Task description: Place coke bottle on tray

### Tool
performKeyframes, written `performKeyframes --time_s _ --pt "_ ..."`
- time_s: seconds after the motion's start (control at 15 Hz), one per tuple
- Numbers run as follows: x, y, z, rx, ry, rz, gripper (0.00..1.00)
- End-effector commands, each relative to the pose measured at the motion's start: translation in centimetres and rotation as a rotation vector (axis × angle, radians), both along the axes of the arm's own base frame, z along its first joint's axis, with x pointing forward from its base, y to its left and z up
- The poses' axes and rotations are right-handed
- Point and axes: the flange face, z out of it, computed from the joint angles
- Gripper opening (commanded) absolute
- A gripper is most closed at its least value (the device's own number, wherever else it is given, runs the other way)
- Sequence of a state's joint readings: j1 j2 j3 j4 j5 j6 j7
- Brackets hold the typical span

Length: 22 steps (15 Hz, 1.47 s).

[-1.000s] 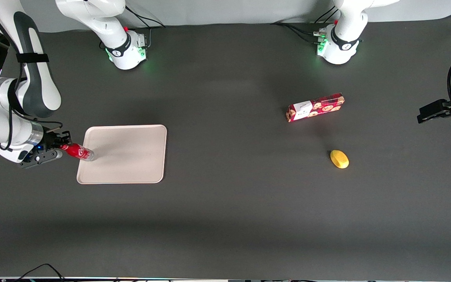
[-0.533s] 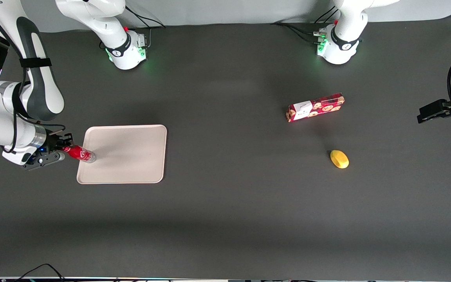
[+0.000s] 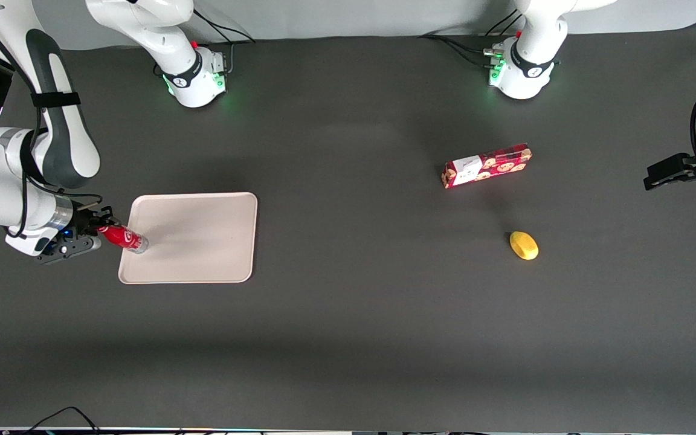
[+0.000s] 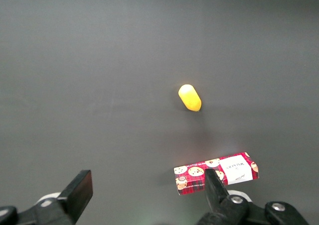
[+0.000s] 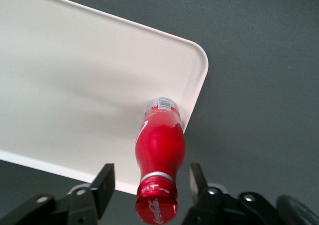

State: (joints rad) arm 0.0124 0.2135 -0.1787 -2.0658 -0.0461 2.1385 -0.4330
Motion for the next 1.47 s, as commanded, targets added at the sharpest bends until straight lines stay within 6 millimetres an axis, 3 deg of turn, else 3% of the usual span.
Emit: performKeyframes --time_s 0.0,0.13,0.27,0.67,0.8,0.93,1.07,1.4 --pt "0.8 0.0 0.7 0.014 -0.016 -0.003 1.0" --pt "1.7 0.0 2.9 0.011 -0.039 -0.004 1.0" --pt "3.0 -0.1 6.6 0.015 -0.054 -0.013 1.0" --pt "6.4 1.2 20.8 0.013 -0.169 -0.091 1.0" --pt "6.9 3.6 24.5 0.016 -0.204 -0.141 1.0" --pt "6.8 6.8 27.0 0.024 -0.214 -0.259 1.0" --pt "6.7 9.4 28.3 0.032 -0.217 -0.337 1.0" --pt "5.9 11.0 30.2 0.046 -0.246 -0.357 1.0"
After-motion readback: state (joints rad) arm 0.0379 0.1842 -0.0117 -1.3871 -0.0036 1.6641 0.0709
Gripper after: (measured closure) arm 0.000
